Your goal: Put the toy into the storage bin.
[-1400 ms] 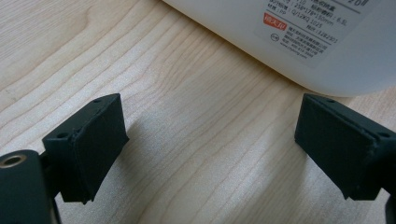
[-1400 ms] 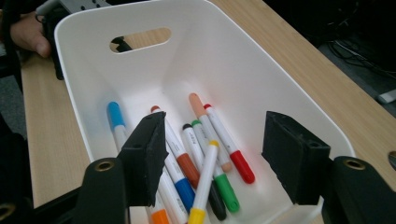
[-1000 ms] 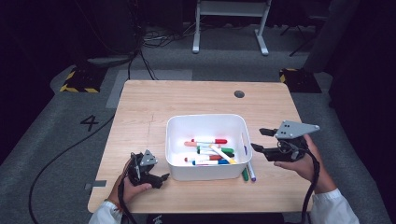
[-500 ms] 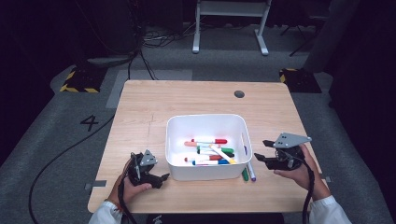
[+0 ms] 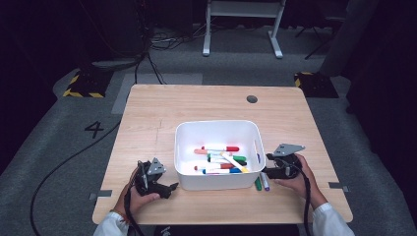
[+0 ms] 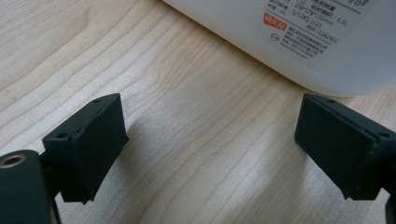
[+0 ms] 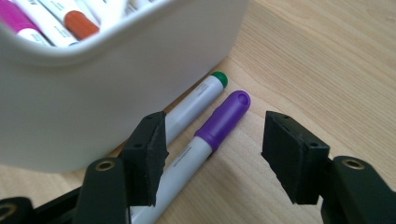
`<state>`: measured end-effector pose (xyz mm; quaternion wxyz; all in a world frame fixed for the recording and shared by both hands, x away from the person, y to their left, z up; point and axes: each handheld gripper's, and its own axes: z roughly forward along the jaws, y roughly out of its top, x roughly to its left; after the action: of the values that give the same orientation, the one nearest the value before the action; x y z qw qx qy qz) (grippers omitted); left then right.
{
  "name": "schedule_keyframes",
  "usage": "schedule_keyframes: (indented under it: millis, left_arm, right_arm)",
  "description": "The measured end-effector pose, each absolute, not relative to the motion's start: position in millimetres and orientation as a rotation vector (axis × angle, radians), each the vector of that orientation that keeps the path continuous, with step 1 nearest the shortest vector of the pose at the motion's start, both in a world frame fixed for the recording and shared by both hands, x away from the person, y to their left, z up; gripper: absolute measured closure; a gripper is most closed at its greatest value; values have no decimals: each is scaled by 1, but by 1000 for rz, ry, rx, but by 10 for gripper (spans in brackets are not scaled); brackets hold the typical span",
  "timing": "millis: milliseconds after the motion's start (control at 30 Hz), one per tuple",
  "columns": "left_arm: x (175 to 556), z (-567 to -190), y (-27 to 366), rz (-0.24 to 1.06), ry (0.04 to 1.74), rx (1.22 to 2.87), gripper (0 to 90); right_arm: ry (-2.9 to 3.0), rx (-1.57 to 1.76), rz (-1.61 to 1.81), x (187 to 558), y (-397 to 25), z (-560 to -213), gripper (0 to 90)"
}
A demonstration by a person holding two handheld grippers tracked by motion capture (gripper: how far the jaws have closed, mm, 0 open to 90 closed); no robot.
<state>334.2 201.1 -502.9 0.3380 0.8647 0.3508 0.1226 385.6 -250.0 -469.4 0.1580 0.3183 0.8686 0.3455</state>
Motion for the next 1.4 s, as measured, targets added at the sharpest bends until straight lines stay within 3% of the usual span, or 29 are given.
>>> schedule_keyframes:
  millis: [400, 667, 933, 1400]
  left_arm:
    - [334, -503, 201, 320, 914, 2253, 91]
    - [334, -503, 201, 320, 913, 2253, 91]
    - [334, -503, 201, 318, 915, 2250, 91]
    - [334, -503, 201, 318, 914, 2252, 91]
  right_arm:
    - [2459, 1029, 959, 403, -249, -483, 447]
    - [2449, 1085, 935, 410, -257, -488, 549]
    - [2439, 1101, 941, 412, -263, -488, 739]
    - [2443, 1093, 988, 411, -275, -489, 748]
